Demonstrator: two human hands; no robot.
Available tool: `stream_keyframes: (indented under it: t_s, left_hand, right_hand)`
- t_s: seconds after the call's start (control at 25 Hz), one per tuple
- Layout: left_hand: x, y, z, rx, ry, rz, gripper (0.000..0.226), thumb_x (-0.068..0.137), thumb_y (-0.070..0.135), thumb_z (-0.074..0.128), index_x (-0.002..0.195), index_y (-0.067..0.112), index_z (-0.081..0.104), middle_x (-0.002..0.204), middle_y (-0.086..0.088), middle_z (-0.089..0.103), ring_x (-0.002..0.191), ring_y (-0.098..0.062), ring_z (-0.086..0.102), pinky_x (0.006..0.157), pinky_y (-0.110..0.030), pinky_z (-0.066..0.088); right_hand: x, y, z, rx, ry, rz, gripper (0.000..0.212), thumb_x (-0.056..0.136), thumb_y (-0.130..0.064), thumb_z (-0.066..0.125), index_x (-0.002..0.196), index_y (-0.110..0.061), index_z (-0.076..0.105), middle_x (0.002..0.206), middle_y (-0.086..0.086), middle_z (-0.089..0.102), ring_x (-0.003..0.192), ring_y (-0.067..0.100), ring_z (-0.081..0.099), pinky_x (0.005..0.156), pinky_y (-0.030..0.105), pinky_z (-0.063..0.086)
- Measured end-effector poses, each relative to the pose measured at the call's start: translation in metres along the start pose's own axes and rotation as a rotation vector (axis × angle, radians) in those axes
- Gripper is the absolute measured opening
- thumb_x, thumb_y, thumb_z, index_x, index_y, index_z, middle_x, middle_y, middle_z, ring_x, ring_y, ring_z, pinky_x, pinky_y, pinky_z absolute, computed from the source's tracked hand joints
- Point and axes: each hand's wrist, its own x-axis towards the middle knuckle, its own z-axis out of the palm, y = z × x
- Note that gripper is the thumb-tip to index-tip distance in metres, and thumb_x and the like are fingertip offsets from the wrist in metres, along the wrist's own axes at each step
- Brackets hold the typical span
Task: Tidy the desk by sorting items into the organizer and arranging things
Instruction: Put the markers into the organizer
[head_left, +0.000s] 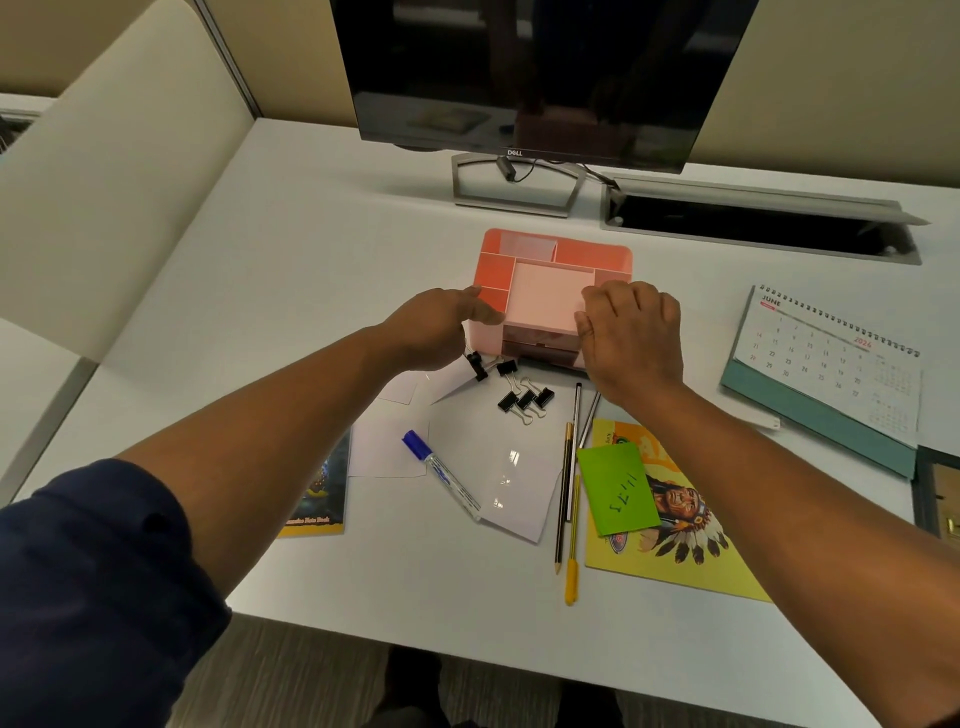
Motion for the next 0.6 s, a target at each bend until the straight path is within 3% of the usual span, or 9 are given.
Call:
stream_keyframes:
  t_s: [0.12, 0.24, 0.32, 0.44, 0.6]
  left_hand:
    - [-0.001, 0.001, -0.001, 0.0, 0.001, 0.004, 0.071, 0.085, -0.014, 0.044, 0.138, 0.032, 0.058, 0.161, -0.002, 0.032, 0.144, -0.026, 0.039, 0.115, -0.038, 0.035]
    - [-0.001, 0.001, 0.0, 0.0, 0.008, -0.003, 0.069, 0.086, -0.013, 0.044, 0.137, 0.033, 0.058, 0.161, -0.002, 0.032, 0.141, -0.027, 0.042, 0.113, -0.037, 0.037]
    - [-0.001, 0.002, -0.001, -0.007, 0.008, -0.007, 0.07, 0.086, -0.013, 0.044, 0.137, 0.034, 0.059, 0.161, -0.001, 0.032, 0.141, -0.026, 0.043, 0.111, -0.034, 0.036]
    - [-0.002, 0.003, -0.001, -0.003, 0.0, -0.001, 0.069, 0.086, -0.013, 0.045, 0.138, 0.032, 0.058, 0.162, -0.002, 0.03, 0.142, -0.026, 0.042, 0.111, -0.035, 0.037]
    - [-0.002, 0.002, 0.0, -0.026, -0.002, -0.003, 0.069, 0.087, -0.014, 0.045, 0.138, 0.031, 0.057, 0.162, -0.001, 0.031, 0.144, -0.027, 0.039, 0.114, -0.039, 0.038]
  right_hand:
    - [-0.01, -0.015, -0.007, 0.027, 0.091, 0.011, 0.042, 0.098, -0.037, 0.045, 0.135, -0.019, 0.049, 0.144, 0.006, 0.046, 0.135, 0.032, 0.036, 0.097, 0.049, 0.027]
    - [-0.036, -0.054, -0.009, 0.262, 0.156, -0.069, 0.03, 0.091, -0.028, 0.056, 0.119, -0.02, 0.062, 0.123, 0.001, 0.061, 0.12, 0.028, 0.049, 0.091, 0.046, 0.029]
    - [-0.057, -0.087, -0.005, 0.413, 0.025, -0.131, 0.02, 0.091, -0.03, 0.056, 0.103, -0.022, 0.069, 0.101, -0.002, 0.068, 0.1, 0.025, 0.057, 0.087, 0.042, 0.03]
    - [-0.083, -0.127, 0.004, 0.436, -0.346, -0.166, 0.036, 0.097, -0.05, 0.044, 0.092, -0.025, 0.07, 0.085, -0.006, 0.066, 0.084, 0.018, 0.057, 0.086, 0.041, 0.032]
    - [-0.096, -0.149, 0.015, 0.372, -0.519, -0.167, 0.04, 0.096, -0.057, 0.046, 0.084, -0.023, 0.062, 0.073, -0.004, 0.06, 0.069, 0.016, 0.057, 0.079, 0.038, 0.039]
